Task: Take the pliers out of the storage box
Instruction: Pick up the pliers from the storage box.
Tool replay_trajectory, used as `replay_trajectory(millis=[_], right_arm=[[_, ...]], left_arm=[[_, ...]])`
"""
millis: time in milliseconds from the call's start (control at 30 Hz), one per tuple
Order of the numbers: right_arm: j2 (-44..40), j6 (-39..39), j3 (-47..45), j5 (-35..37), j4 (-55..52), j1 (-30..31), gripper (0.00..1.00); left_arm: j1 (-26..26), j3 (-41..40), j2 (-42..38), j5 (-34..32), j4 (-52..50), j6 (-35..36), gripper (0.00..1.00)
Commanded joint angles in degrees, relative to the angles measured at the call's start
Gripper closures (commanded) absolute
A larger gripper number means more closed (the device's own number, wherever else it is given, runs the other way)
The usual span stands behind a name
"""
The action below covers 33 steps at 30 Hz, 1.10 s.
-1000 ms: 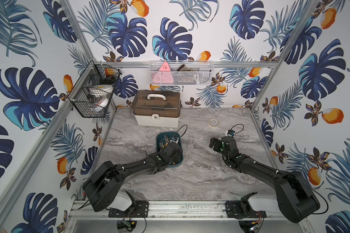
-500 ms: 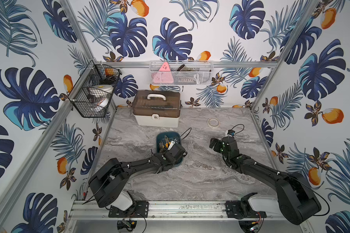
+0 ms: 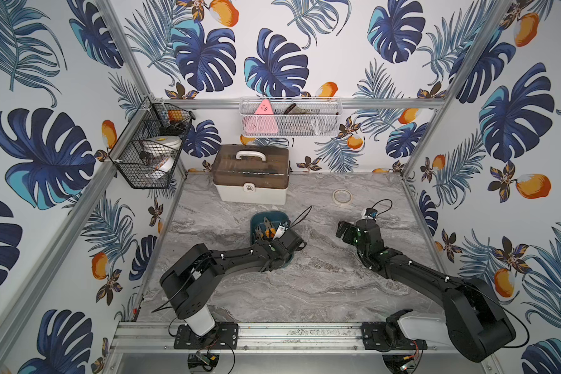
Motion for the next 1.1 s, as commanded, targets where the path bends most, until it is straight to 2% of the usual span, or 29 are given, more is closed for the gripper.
replay_trajectory(millis=[0, 67, 233, 367, 633, 867, 1067], right_arm=[[0.07, -0.60, 0.52, 0.90, -0.48, 0.11, 0.00], [0.01, -0.55, 0.79, 0.92, -0.88, 0.13, 0.00], [-0.16, -0.20, 0.66, 1.01, -1.03, 0.12, 0.00], [-0.52, -0.44, 0.75, 0.75, -1.59, 0.13, 0.00], [-1.08, -0.86, 0.23, -0.17, -0.62, 0.09, 0.00], [-0.65, -1.14, 0.51, -1.43, -0.46, 0.08, 0.00], [0.00, 0.85, 2.72, -4.50, -3.52, 0.06, 0.00]], left_arm=[[-0.03, 1.14, 1.16, -0.36, -2.52, -0.99, 0.64], [-0.04, 1.52, 1.40, -1.13, -3.20, -1.48, 0.72], [-0.07, 0.49, 0.52, -1.28, -1.92, -1.57, 0.84], [-0.01, -0.99, -1.38, -2.56, -1.00, -2.51, 1.00], [1.93, -5.70, -8.58, -1.25, 2.75, -4.53, 1.00], [8.65, -13.24, -17.58, 8.34, 10.66, -6.48, 1.00], [11.24, -20.92, -26.61, 14.82, 20.22, -4.98, 1.00]])
